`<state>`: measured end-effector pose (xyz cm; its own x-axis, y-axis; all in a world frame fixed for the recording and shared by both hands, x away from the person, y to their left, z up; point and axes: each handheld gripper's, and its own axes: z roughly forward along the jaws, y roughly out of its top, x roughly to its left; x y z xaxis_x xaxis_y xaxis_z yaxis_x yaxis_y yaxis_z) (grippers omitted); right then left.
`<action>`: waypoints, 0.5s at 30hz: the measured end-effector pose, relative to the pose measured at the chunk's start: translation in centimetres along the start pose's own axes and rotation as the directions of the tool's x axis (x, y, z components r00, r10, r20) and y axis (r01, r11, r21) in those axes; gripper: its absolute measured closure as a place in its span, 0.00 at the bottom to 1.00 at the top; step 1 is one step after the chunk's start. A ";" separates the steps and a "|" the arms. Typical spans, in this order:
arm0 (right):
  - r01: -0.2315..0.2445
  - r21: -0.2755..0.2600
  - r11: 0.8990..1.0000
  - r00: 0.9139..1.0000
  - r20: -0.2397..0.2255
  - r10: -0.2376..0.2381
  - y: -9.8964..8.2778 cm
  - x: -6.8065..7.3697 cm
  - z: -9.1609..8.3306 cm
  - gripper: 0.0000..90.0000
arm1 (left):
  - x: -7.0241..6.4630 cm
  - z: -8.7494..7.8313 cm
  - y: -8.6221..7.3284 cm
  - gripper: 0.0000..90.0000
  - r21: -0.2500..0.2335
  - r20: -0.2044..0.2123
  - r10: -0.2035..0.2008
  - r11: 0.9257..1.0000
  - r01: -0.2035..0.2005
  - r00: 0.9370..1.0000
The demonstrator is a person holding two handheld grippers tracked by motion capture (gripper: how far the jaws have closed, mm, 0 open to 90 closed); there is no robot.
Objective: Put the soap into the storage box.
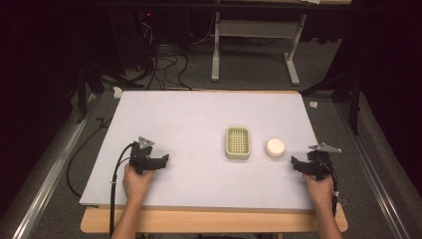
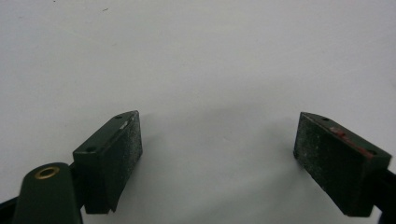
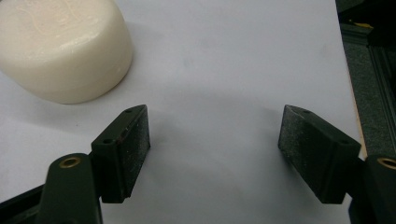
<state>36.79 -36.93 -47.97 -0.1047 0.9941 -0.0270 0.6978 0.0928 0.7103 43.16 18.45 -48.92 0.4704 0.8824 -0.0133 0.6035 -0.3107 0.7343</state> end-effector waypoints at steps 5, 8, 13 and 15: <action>-0.001 0.009 1.000 1.000 -0.006 0.001 0.1 0.1 0.0 0.25 | 0.0 0.0 0.0 0.18 0.001 -0.001 0.001 1.000 -0.001 1.000; -0.004 0.011 1.000 1.000 -0.002 0.004 0.1 0.2 0.0 0.24 | 0.0 0.0 0.0 0.18 0.001 -0.001 0.001 1.000 -0.001 1.000; -0.020 0.014 1.000 1.000 -0.021 0.020 0.0 0.2 -0.3 0.19 | 0.0 0.0 0.0 0.18 0.001 -0.001 0.000 1.000 0.000 1.000; -0.023 0.010 1.000 0.999 -0.026 0.023 0.0 0.3 -0.4 0.19 | 0.0 0.0 0.0 0.18 0.000 -0.001 0.000 1.000 0.000 1.000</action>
<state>36.49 -36.63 -47.72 -0.1071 0.9942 0.0082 0.7071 0.0704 0.7036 43.15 18.45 -48.92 0.4697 0.8827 -0.0130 0.6034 -0.3103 0.7346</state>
